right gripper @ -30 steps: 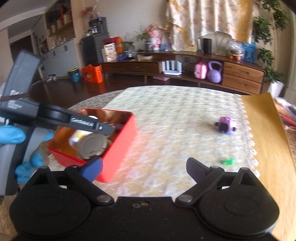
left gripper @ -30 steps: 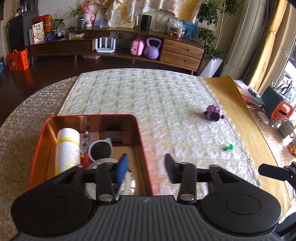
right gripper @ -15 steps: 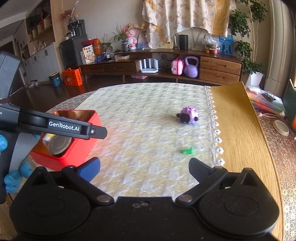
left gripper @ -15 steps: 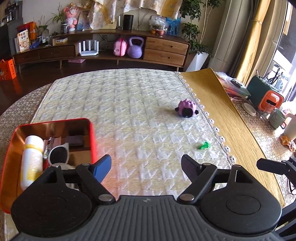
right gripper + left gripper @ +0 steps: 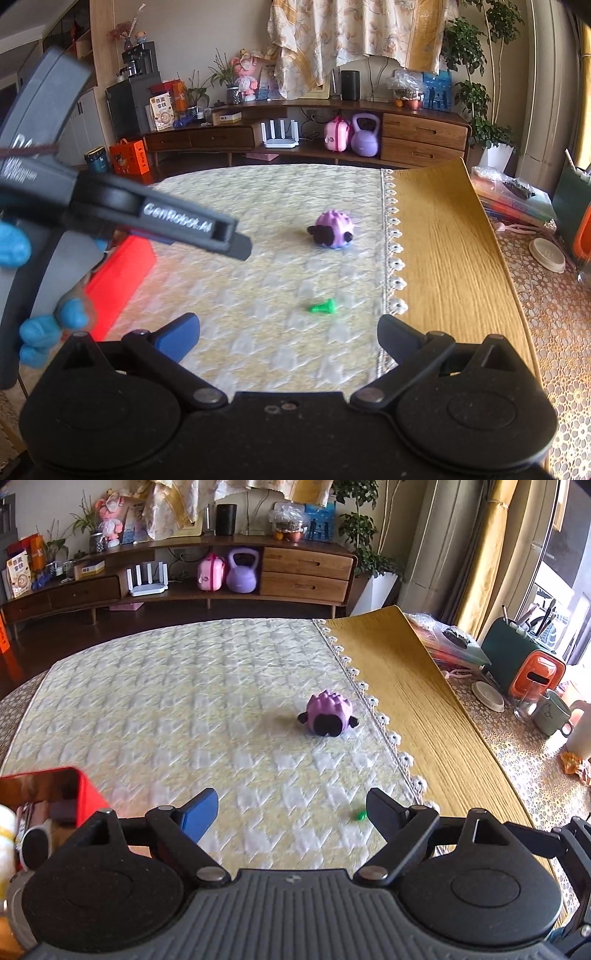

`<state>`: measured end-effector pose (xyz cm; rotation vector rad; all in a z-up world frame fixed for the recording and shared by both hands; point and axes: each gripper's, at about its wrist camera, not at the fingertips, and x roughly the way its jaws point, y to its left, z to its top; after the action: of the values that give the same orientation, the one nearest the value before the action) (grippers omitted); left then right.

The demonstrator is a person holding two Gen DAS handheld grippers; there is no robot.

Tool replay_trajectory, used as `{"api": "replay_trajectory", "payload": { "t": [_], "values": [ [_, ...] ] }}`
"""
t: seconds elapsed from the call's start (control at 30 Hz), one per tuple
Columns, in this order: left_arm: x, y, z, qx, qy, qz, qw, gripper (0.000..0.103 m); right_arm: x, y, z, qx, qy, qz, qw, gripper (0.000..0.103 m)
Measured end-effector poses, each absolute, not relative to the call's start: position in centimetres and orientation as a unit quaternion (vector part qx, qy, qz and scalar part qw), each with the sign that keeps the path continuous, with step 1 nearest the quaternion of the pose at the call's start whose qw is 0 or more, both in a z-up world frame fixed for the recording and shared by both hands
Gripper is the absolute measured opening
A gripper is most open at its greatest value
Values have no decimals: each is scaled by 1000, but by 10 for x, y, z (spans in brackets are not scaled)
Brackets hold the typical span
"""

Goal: Organize rigid objects
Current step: 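Move the left tool to the purple spiky toy while the right tool approaches the green piece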

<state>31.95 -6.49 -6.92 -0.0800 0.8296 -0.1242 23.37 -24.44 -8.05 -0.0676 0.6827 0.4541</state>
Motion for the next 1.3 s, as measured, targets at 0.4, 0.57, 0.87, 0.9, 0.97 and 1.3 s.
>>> {"api": "replay_trajectory", "payload": {
  "t": [0.4,0.57,0.87,0.9,0.97,1.3],
  "values": [
    [382,-103,-96,-2,411,-59,910,103,269,-255,-110,-56,322,238,915,101],
    [399,-112,-101,-4,394,-61,917,103,284,-246,-122,-64,319,263,909,91],
    [434,-118,-119,3,394,-54,918,103,303,-236,-143,-68,336,275,898,78],
    [437,-118,-121,5,393,-53,918,103,304,-235,-145,-69,338,275,898,77],
    [443,-121,-125,10,392,-56,918,103,306,-235,-148,-71,340,275,897,75],
    [462,-127,-143,24,392,-46,919,103,306,-229,-153,-93,329,276,898,65]
  ]
}}
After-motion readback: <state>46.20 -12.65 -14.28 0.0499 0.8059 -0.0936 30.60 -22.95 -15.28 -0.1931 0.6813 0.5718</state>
